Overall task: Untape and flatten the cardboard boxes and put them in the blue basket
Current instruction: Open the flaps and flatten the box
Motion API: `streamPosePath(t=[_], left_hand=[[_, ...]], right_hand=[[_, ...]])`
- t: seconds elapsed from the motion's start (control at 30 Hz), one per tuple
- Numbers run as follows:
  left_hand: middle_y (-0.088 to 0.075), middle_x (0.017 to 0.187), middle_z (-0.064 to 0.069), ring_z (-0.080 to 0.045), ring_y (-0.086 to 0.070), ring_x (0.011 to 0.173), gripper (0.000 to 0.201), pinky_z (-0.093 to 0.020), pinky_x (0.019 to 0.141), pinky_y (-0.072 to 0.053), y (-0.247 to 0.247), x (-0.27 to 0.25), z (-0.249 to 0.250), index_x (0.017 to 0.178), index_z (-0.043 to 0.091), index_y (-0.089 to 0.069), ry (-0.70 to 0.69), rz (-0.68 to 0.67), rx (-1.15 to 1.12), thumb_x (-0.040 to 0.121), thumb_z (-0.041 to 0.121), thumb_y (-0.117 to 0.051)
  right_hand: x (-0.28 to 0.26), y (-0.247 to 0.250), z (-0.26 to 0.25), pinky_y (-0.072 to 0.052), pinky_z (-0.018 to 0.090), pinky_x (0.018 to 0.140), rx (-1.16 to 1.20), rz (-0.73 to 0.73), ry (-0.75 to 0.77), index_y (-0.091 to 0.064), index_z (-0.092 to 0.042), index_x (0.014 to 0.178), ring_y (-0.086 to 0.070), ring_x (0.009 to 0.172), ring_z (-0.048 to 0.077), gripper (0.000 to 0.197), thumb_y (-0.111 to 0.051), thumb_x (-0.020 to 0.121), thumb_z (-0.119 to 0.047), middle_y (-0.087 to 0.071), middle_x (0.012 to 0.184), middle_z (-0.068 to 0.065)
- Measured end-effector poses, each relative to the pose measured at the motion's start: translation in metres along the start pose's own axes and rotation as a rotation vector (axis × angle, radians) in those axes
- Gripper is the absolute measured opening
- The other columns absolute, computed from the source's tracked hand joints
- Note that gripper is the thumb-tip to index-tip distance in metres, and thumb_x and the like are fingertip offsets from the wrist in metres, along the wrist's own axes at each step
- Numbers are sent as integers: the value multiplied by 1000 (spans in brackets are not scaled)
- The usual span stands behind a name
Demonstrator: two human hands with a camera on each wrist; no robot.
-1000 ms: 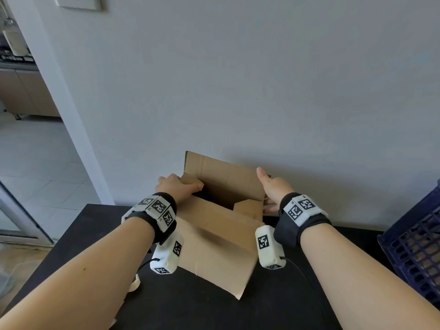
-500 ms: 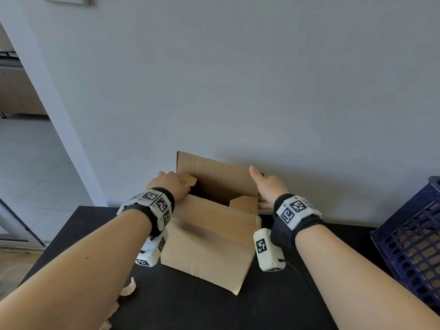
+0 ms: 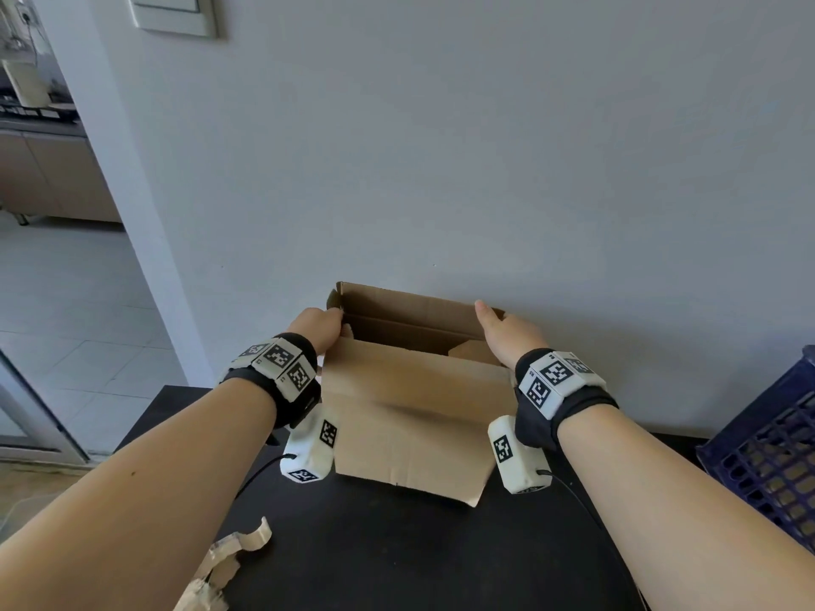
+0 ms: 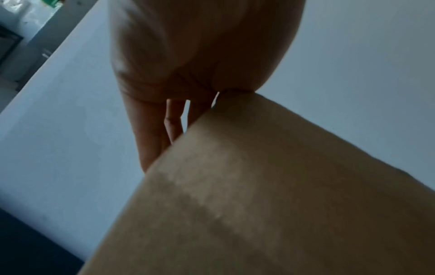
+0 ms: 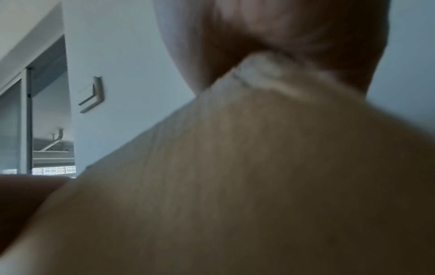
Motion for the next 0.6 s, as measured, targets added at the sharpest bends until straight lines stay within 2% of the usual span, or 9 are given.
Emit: streamPosePath(t=[0.1,0.17,0.2,0.23,0.3,0.33,0.4,0.53,0.6], left_hand=[[-52,86,-11,-31,-54,91,21,-40,65,-53,2,-7,1,96,6,-51,29,-9,-161,93,16,-33],[-50,87,-11,-30,-52,90,22,-39,66,-51,5,-10,2,100,5,-50,4,16,-187,93,17,-34],[-50,85,-10,-29,-51,89,22,-39,68,-51,6,-11,2,98,4,-50,-13,34,-188,93,18,-34],[-50,82,-9,-28,-51,86,22,-37,69,-51,7,-11,2,91,4,-51,-31,45,-187,93,18,-35],[-49,73,-7,-24,-50,75,25,-32,66,-49,6,-12,3,75,8,-50,-71,37,-188,93,17,-35],[-49,70,-6,-22,-50,71,27,-30,65,-48,6,-13,3,71,9,-49,-95,32,-179,93,16,-36],[-50,64,-6,-22,-49,67,32,-32,69,-47,5,-17,6,63,11,-48,-167,52,-123,92,17,-38],[-49,58,-2,-19,-47,61,37,-31,70,-41,2,-23,11,56,14,-46,-258,82,-6,91,20,-39],[-48,57,-1,-18,-45,59,36,-30,68,-38,1,-25,12,56,15,-45,-277,78,16,92,21,-40]], right_hand=[[-6,3,-3,-39,35,97,28,34,-9,-41,-1,139,-48,126,31,74,-17,97,-57,-42,145,17],[-9,-3,-4,-40,37,99,27,-16,2,-36,-1,142,-48,126,32,76,-26,95,-60,-42,145,18],[-11,-6,-3,-44,36,94,9,-50,8,-40,-1,139,-53,120,31,77,-35,92,-62,-48,139,19],[-12,-10,-3,-49,34,84,-16,-80,13,-48,-1,132,-59,110,30,77,-46,87,-63,-56,130,18],[-13,-15,0,-46,27,62,-46,-103,21,-62,-3,100,-62,85,24,59,-65,77,-58,-67,102,12],[-14,-16,2,-43,25,57,-52,-104,9,-59,-7,83,-60,77,22,47,-69,75,-52,-66,89,8],[-20,-20,6,-40,25,55,-99,-108,-26,-51,-11,72,-57,76,21,39,-70,77,-44,-59,81,4],[-34,-22,7,-46,28,71,-283,-116,-46,-55,-6,112,-59,86,23,47,-66,83,-41,-60,95,7],[-39,-20,8,-46,27,71,-322,-96,-54,-52,-3,120,-62,92,24,50,-65,85,-36,-63,104,9]])
Point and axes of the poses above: each hand's wrist, its own x-axis towards the middle knuckle, its own y-axis out of the back of the hand, z = x × y, the point moved 6 cm from there along x, towards the middle knuckle
